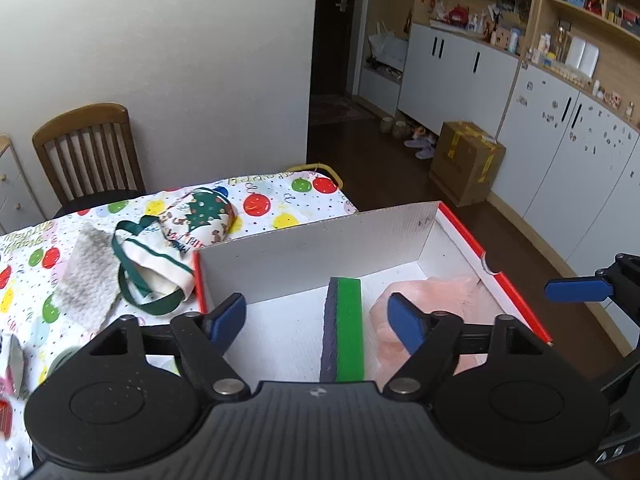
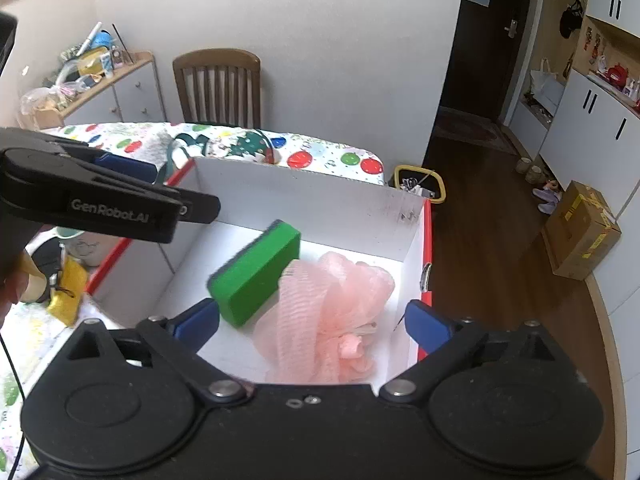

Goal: Organize soft objects
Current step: 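Open both tools to drop the sponge and bath puff into the box, then move both tools back toward the bubble wrap and plastic bag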

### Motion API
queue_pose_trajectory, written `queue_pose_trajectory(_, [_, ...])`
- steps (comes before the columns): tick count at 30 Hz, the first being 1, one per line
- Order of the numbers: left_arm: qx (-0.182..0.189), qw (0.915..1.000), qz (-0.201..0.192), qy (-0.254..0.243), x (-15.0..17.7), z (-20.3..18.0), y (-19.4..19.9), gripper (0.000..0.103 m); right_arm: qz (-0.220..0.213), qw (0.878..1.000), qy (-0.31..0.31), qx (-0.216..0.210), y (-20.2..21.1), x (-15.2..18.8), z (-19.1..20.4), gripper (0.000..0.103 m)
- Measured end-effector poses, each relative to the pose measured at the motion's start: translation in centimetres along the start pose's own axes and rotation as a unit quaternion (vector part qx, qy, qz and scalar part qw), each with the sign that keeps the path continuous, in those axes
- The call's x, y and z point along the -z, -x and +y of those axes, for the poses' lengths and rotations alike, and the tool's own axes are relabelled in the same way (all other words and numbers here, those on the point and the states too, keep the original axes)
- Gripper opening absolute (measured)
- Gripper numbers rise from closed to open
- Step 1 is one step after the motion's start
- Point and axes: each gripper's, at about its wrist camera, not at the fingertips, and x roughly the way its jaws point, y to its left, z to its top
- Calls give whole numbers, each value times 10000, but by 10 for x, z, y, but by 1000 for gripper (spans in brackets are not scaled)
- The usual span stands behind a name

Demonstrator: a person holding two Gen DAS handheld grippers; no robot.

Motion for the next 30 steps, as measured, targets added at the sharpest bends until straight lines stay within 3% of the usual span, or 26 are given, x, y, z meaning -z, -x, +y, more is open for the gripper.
queue_pose_trajectory(13, [-21, 9987, -513, 66, 28, 19, 70, 87, -510, 9986, -72, -107, 49, 3, 21, 103])
queue_pose_trajectory(21, [179, 9959, -860, 211, 53, 45, 118, 98, -798, 9965, -93, -243, 72, 5, 49, 103])
queue_pose_trajectory(30, [218, 9945, -890, 516, 84, 87, 160, 101, -937, 9944, 75, -475, 85, 12, 98, 103])
